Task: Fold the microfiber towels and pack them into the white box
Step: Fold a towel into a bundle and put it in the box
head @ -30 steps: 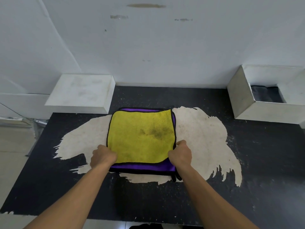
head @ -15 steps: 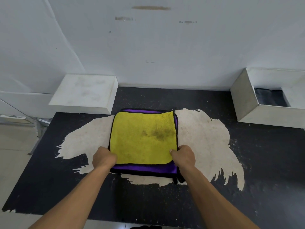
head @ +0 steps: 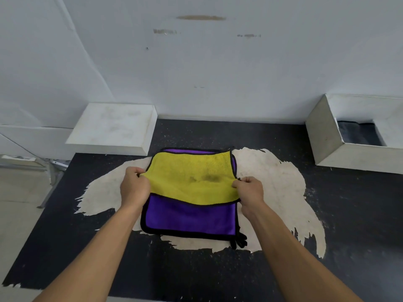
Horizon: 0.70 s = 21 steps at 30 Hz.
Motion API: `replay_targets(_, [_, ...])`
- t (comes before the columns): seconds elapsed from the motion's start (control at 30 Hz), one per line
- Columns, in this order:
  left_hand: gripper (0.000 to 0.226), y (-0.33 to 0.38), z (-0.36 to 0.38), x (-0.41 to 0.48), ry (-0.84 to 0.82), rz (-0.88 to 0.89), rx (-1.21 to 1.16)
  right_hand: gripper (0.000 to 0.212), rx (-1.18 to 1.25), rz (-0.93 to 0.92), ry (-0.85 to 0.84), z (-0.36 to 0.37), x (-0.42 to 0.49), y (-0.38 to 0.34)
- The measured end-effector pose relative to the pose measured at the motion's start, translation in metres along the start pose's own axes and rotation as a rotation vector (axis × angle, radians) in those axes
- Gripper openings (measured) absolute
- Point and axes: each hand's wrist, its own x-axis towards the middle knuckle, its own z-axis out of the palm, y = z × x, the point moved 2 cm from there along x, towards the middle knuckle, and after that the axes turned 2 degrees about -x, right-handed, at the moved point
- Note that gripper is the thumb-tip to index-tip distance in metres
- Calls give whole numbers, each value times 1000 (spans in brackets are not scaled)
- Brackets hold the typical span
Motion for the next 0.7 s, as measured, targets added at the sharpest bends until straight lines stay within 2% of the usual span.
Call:
replay_targets(0.1, [39, 4, 0, 10, -3, -8, 8, 24, 90, 42, -41, 0, 7, -12])
replay_targets(0.2, [39, 3, 4, 21, -7, -97, -130, 32, 128, 95, -89, 2, 13, -16])
replay_targets(0.33, [25, -1, 13, 33, -60, -301, -369, 3, 55, 184, -116, 1, 17, -9])
replay_targets(0.4, [16, 0, 19, 35, -63, -345, -393, 15, -14, 194, -122, -1, 21, -8])
replay_targets(0.5, [9, -1, 25, 41, -80, -362, -382, 21, -103, 200, -109, -2, 23, -12])
replay_targets(0.6, [8, 0, 26, 42, -64, -340, -232, 21, -203, 225, -131, -5, 22, -17])
replay_targets(0.7, [21, 7, 20, 36, -20, -241, 149, 23, -268, 235, -160, -11, 21, -27])
